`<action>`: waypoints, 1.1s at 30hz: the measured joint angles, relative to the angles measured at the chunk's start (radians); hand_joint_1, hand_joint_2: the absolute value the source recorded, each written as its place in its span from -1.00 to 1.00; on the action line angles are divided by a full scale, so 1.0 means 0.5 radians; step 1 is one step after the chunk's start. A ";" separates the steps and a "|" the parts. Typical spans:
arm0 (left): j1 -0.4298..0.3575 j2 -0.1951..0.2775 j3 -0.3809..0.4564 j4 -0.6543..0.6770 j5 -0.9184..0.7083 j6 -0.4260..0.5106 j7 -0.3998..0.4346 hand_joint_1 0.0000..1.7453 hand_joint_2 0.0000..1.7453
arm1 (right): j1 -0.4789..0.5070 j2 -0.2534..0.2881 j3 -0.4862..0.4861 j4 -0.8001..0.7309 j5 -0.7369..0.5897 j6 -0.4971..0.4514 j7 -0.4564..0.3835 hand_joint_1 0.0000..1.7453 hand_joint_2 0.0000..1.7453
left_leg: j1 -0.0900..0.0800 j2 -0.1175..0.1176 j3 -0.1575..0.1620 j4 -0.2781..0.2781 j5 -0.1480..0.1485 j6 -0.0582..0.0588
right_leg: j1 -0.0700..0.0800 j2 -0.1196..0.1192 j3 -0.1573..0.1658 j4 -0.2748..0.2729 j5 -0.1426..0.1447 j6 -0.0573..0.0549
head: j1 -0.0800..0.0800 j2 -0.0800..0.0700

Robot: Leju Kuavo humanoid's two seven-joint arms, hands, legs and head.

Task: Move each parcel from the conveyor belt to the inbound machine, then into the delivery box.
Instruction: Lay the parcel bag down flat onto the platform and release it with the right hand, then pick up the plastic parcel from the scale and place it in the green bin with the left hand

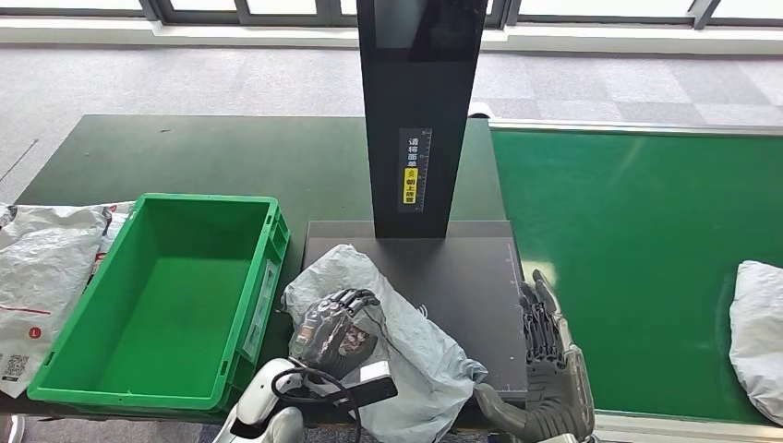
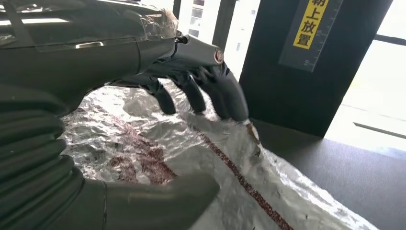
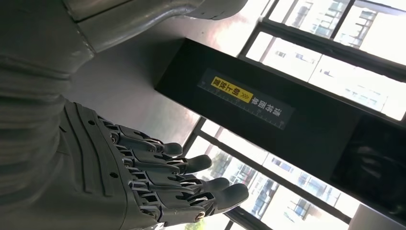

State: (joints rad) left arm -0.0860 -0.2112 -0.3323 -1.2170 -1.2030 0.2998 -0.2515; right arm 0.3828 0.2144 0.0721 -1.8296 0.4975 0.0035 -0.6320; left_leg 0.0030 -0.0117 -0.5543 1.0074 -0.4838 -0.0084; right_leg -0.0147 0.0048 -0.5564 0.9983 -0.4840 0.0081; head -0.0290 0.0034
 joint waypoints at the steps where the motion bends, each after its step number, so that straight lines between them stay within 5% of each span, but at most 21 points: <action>1: -0.001 0.000 0.000 -0.001 -0.002 0.010 -0.004 1.00 1.00 | -0.004 0.000 0.000 0.001 -0.005 0.006 0.000 -1.00 1.00 | 0.000 0.000 0.000 0.000 0.000 0.000 | 0.000 0.000 0.000 0.000 0.000 0.000 | 0.000 0.000; 30: 0.001 0.000 0.000 0.005 -0.040 0.048 0.008 1.00 1.00 | -0.046 0.000 0.000 0.056 -0.035 0.047 -0.005 -1.00 1.00 | 0.000 -0.001 0.000 0.000 0.000 0.000 | 0.000 0.000 0.000 0.000 0.000 0.000 | 0.000 0.000; 31: 0.001 0.000 0.000 0.009 -0.041 0.047 0.011 0.86 1.00 | -0.051 0.000 0.000 0.062 -0.035 0.047 -0.005 -1.00 1.00 | 0.000 -0.001 0.000 0.000 0.000 0.000 | 0.000 0.000 0.000 0.000 0.000 0.000 | 0.000 0.000; 33: 0.001 0.000 0.000 0.020 -0.041 0.045 0.017 -0.13 1.00 | -0.063 0.000 0.000 0.073 -0.036 0.048 -0.005 -1.00 1.00 | 0.000 -0.001 0.000 0.000 0.000 0.000 | 0.000 0.000 0.000 0.000 0.000 0.000 | 0.000 0.000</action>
State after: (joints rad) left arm -0.0856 -0.2112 -0.3323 -1.2071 -1.2234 0.3221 -0.2428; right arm 0.3511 0.2144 0.0721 -1.7930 0.4796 0.0275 -0.6347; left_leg 0.0031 -0.0120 -0.5545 1.0074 -0.4838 -0.0084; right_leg -0.0146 0.0049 -0.5565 0.9983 -0.4840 0.0081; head -0.0290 0.0034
